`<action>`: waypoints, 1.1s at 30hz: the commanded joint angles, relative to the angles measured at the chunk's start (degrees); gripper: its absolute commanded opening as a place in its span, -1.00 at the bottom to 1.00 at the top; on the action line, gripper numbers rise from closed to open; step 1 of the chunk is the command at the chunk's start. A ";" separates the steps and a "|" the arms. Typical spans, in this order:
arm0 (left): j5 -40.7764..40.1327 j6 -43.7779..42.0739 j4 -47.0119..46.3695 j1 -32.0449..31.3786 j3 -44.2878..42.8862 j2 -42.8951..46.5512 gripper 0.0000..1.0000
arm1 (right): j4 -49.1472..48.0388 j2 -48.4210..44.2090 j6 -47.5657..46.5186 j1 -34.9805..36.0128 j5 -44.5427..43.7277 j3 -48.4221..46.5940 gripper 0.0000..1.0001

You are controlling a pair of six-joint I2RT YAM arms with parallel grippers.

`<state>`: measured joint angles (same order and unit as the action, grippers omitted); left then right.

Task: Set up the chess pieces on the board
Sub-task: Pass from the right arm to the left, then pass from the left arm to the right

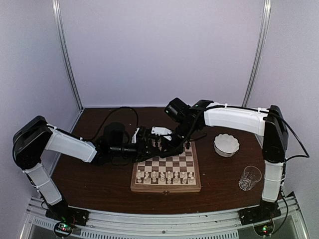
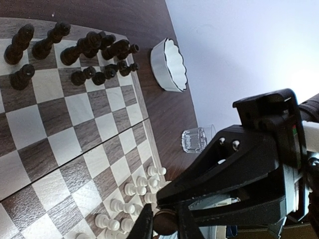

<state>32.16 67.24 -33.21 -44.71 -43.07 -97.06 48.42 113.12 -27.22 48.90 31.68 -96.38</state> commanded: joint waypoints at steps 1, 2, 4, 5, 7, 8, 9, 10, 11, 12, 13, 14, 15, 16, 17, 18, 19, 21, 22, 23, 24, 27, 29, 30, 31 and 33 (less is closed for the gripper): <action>-0.55 0.91 -7.26 0.24 -0.43 1.54 -0.76 | 2.02 -4.08 0.46 -1.35 2.22 -0.92 -0.60; -1.21 0.83 -7.50 0.28 -0.28 2.36 -0.76 | 2.18 -5.24 1.26 -2.54 4.01 -0.83 -0.55; -2.86 0.15 -8.09 0.24 0.25 4.28 -0.76 | -0.10 -8.02 4.85 -5.70 10.05 0.40 -0.47; -3.78 -0.24 -8.67 0.26 0.39 5.19 -0.76 | -2.68 -9.48 7.92 -7.59 12.67 1.64 -0.41; -5.45 -0.96 -10.75 0.24 0.76 6.79 -0.75 | -9.48 -12.21 15.36 -10.82 18.19 5.47 -0.32; -6.06 -1.31 -12.05 0.24 0.91 7.29 -0.76 | -12.70 -13.12 19.14 -12.18 21.29 7.65 -0.29; -6.63 -1.60 -13.18 0.24 0.89 7.62 -0.76 | -15.55 -13.69 23.42 -13.15 23.75 10.07 -0.26; -7.20 -1.79 -14.34 0.28 0.93 7.91 -0.75 | -18.43 -13.93 26.53 -13.85 26.33 11.55 -0.24; -7.66 -1.97 -15.38 0.24 0.95 8.07 -0.75 | -21.11 -13.85 31.05 -14.38 28.84 13.00 -0.22; -8.02 -2.10 -16.61 0.28 0.90 8.24 -0.76 | -24.97 -13.81 35.05 -14.53 30.94 14.83 -0.21; -8.15 -2.11 -17.51 0.24 0.70 8.20 -0.76 | -29.57 -13.83 39.69 -14.52 32.98 16.67 -0.19; -8.24 -2.12 -18.08 0.24 0.51 8.20 -0.76 | -34.89 -13.72 44.67 -14.48 34.62 18.88 -0.17; -8.42 -2.12 -18.63 0.24 0.34 8.12 -0.76 | -41.10 -13.45 49.77 -14.46 36.11 20.52 -0.15; -8.65 -2.01 -19.06 0.25 0.33 8.05 -0.75 | -48.45 -12.94 54.67 -14.41 37.64 21.92 -0.14; -8.94 -1.82 -19.61 0.24 0.32 7.98 -0.76 | -52.10 -12.33 58.16 -14.40 38.16 22.71 -0.14; -9.18 -1.65 -20.09 0.24 0.47 7.98 -0.76 | -55.05 -11.79 61.03 -14.37 38.95 23.06 -0.13; -9.33 -1.45 -20.35 0.26 0.51 7.89 -0.76 | -57.34 -11.28 63.36 -14.32 39.39 23.27 -0.13; -9.56 -1.21 -20.59 0.30 0.53 7.68 -0.76 | -61.53 -10.46 67.19 -14.21 39.92 23.61 -0.12; -9.64 -1.05 -20.81 0.32 0.60 7.56 -0.76 | -63.44 -10.13 68.91 -14.13 40.21 23.67 -0.12; -9.73 -0.82 -21.17 0.25 0.72 7.28 -0.76 | -65.56 -9.77 70.68 -13.99 40.62 23.77 -0.12; -9.80 -0.55 -21.65 0.26 0.71 6.99 -0.76 | -67.20 -9.42 72.24 -13.77 40.98 23.94 -0.12; -9.57 0.35 -22.84 0.19 0.66 6.09 -0.76 | -70.01 -9.12 74.71 -13.43 40.94 24.09 -0.12; -9.37 0.64 -23.39 0.19 0.56 5.61 -0.77 | -70.17 -8.99 75.01 -13.19 41.11 23.80 -0.14; -9.29 0.76 -23.61 0.19 0.53 5.47 -0.77 | -70.27 -9.01 75.14 -13.13 41.29 23.71 -0.15; -9.33 0.85 -23.79 0.20 0.57 5.33 -0.77 | -70.44 -8.95 75.28 -12.99 41.42 23.63 -0.16; -9.28 0.87 -23.96 0.21 0.53 5.15 -0.77 | -70.50 -8.98 75.31 -12.75 41.61 23.75 -0.19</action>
<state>23.14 67.68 -52.80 -44.71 -42.74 -90.96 -17.63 103.85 45.32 35.40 71.33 -72.71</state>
